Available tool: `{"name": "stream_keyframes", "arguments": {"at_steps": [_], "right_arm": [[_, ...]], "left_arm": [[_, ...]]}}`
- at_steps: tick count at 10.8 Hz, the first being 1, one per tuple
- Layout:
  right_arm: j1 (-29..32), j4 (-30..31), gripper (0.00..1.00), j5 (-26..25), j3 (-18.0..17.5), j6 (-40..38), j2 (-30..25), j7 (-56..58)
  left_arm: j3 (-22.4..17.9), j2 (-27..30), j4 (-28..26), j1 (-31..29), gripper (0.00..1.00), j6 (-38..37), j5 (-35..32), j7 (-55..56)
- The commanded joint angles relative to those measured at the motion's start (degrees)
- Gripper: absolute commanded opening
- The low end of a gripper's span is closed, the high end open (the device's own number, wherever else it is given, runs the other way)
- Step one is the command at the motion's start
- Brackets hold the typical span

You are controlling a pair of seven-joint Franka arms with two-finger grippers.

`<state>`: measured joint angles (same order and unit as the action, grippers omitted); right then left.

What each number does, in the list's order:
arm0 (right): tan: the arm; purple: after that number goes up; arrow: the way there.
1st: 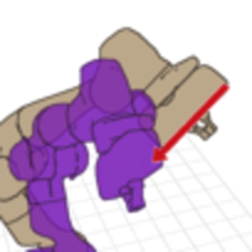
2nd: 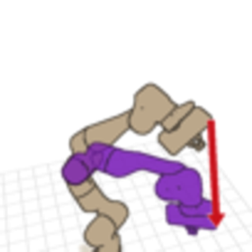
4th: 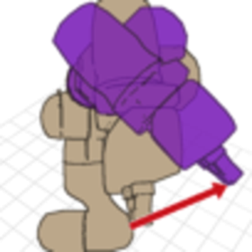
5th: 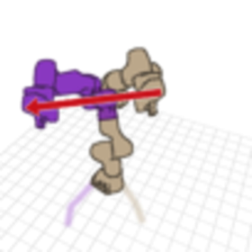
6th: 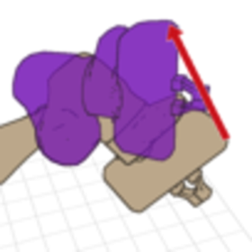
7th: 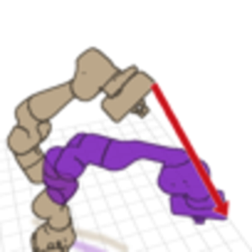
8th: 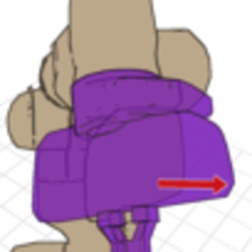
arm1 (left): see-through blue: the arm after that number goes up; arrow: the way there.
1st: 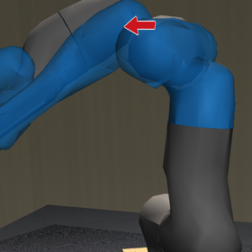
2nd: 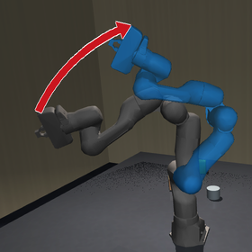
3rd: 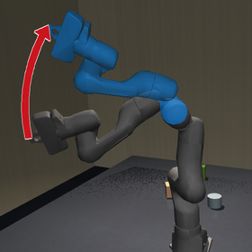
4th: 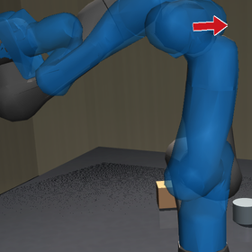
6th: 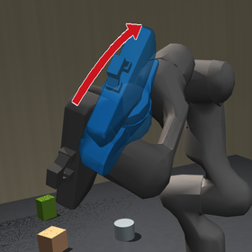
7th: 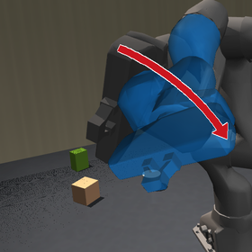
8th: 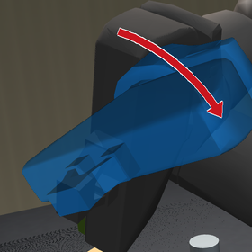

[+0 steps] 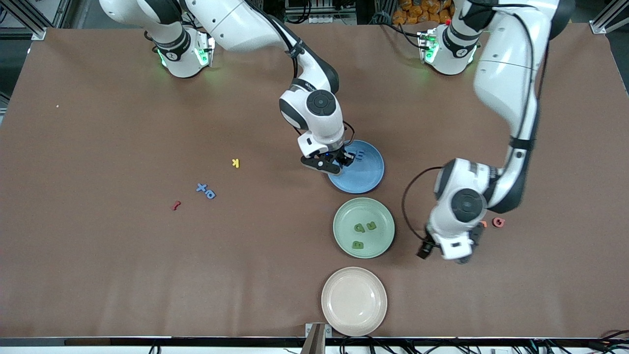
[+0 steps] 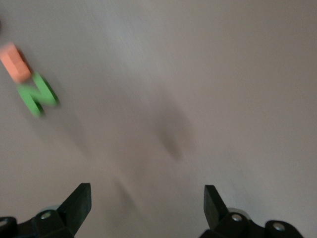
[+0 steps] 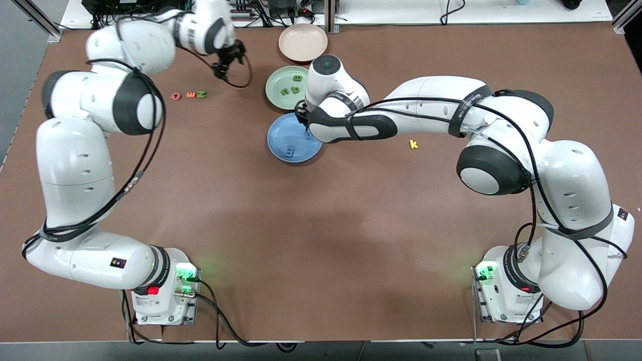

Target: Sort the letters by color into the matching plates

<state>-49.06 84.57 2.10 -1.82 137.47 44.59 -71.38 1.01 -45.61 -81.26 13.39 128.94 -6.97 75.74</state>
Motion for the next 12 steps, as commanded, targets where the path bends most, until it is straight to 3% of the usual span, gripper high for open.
{"name": "stream_keyframes", "arguments": {"at_steps": [1, 3, 6, 8, 12], "right_arm": [[2.73, -0.99, 0.70, 0.09, 0.15, -0.71, -1.16, 4.29], [6.24, 2.15, 0.68, 0.18, 0.15, -3.24, -5.01, 12.35], [15.19, 16.72, 0.66, 1.06, 0.06, -10.89, -16.70, 32.65], [19.50, 22.63, 0.67, 1.06, 0.06, -11.44, -18.65, 38.57], [27.51, 27.13, 0.68, -1.21, -0.11, -12.23, -20.42, 58.76]], "left_arm": [[1.10, 3.60, -6.10, -4.58, 1.00, -0.89, -1.38, -7.44], [0.92, 4.65, -8.20, -5.82, 1.00, -0.80, -1.21, -7.10], [1.01, 8.69, -14.00, -11.26, 1.00, 0.95, -0.94, -0.90], [0.75, 8.70, -14.98, -12.24, 1.00, 3.14, -0.85, 5.26], [0.66, 6.59, -15.33, -11.81, 1.00, 8.16, -1.29, 18.82]]}}
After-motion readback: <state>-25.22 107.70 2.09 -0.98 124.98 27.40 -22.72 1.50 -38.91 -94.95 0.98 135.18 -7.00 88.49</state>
